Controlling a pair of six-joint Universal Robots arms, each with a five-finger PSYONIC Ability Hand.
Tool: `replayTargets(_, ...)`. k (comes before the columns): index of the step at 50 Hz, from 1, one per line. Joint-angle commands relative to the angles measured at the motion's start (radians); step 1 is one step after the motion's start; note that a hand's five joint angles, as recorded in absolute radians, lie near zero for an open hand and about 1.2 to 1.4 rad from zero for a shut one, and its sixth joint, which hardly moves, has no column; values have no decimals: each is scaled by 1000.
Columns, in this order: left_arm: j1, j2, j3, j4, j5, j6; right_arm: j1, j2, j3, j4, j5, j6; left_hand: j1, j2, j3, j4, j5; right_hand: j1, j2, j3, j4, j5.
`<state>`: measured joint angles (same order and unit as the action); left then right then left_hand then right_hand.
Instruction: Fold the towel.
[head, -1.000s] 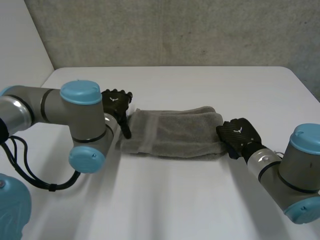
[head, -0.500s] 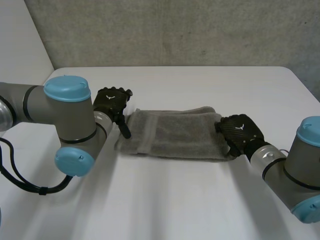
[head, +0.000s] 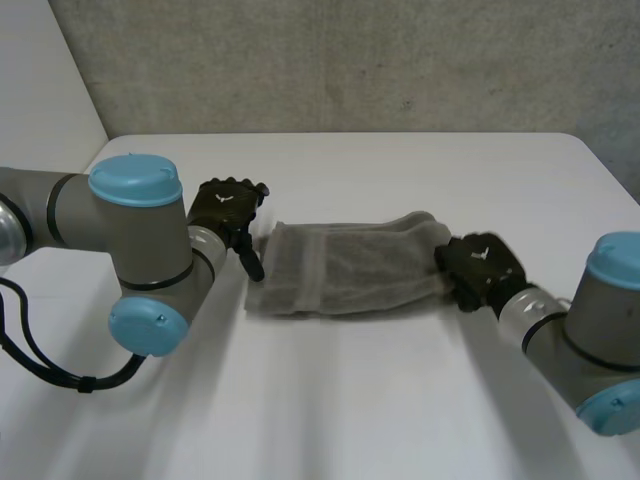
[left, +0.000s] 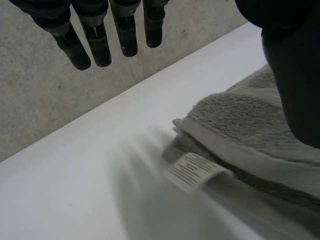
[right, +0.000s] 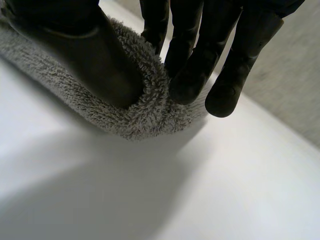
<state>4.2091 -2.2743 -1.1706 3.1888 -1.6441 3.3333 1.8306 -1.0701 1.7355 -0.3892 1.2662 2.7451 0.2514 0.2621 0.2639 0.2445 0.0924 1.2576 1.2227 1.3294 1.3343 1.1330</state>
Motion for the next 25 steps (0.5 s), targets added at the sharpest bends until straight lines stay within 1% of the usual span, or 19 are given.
replayTargets(1, 5, 16, 0, 0, 1, 0, 1, -93, -63, 16, -1, 4, 0, -10, -12, 7, -15, 139, 174, 67, 62, 89)
replayTargets(3, 15, 41, 0, 0, 1, 0, 25, -96, -138, 58, -4, 4, 0, -10, -12, 7, -15, 139, 174, 67, 62, 89)
replayTargets(4, 15, 41, 0, 0, 1, 0, 26, -96, -139, 58, -4, 4, 0, -10, -12, 7, -15, 139, 174, 67, 62, 89)
replayTargets(6, 31, 71, -3, 0, 0, -3, 64, -90, -180, 92, -10, 4, -6, -16, -18, 1, -21, 139, 174, 67, 62, 89)
replayTargets(8, 35, 88, -3, 0, 0, -5, 168, -38, -294, 162, -28, 1, -8, -19, -21, -2, -24, 139, 174, 67, 62, 89)
replayTargets(9, 35, 88, -3, 0, 0, -5, 168, -37, -295, 162, -28, 1, -8, -19, -21, -2, -24, 139, 174, 67, 62, 89)
replayTargets(11, 51, 114, -3, 0, -2, -11, 272, 37, -416, 228, -37, -7, -26, -37, -39, -19, -42, 139, 174, 67, 62, 89)
replayTargets(12, 51, 114, -3, 0, -2, -11, 273, 38, -416, 228, -38, -7, -26, -37, -39, -19, -42, 139, 174, 67, 62, 89)
replayTargets(14, 71, 139, 0, 0, -5, -34, 347, 119, -523, 300, -57, -27, -44, -54, -56, -37, -59, 139, 174, 67, 62, 89)
replayTargets(15, 71, 139, 0, 0, -5, -34, 348, 119, -524, 300, -57, -27, -44, -55, -56, -37, -59, 139, 174, 67, 62, 89)
replayTargets(16, 78, 150, 2, 2, -6, -52, 377, 172, -574, 329, -68, -42, -44, -55, -56, -37, -59, 139, 174, 67, 62, 89)
replayTargets(17, 78, 150, 2, 2, -6, -52, 377, 173, -574, 329, -68, -42, -44, -55, -56, -37, -59, 139, 174, 67, 62, 89)
replayTargets(19, 94, 164, 5, 2, -6, -95, 435, 270, -681, 381, -79, -79, -50, -60, -62, -43, -65, 139, 174, 67, 62, 89)
replayTargets(20, 94, 164, 5, 2, -6, -95, 435, 271, -682, 382, -79, -79, -50, -60, -62, -43, -65, 139, 174, 67, 62, 89)
replayTargets(21, 103, 168, 6, 0, -6, -113, 456, 316, -730, 409, -73, -96, -50, -60, -62, -43, -65, 139, 174, 67, 62, 89)
replayTargets(22, 107, 170, 6, 0, -6, -129, 472, 355, -766, 440, -71, -110, -52, -63, -65, -46, -68, -67, -32, -138, -143, -117)
replayTargets(23, 107, 170, 6, 0, -6, -129, 472, 355, -766, 440, -71, -110, -53, -63, -65, -46, -68, -69, -34, -141, -145, -119)
replayTargets(24, 109, 170, 6, 0, -6, -139, 480, 387, -793, 467, -68, -120, -53, -63, -65, -46, -68, -499, -464, -571, -576, -549)
replayTargets(25, 109, 170, 6, 0, -6, -140, 480, 388, -794, 467, -68, -120, -53, -63, -65, -46, -68, -503, -468, -575, -580, -553)
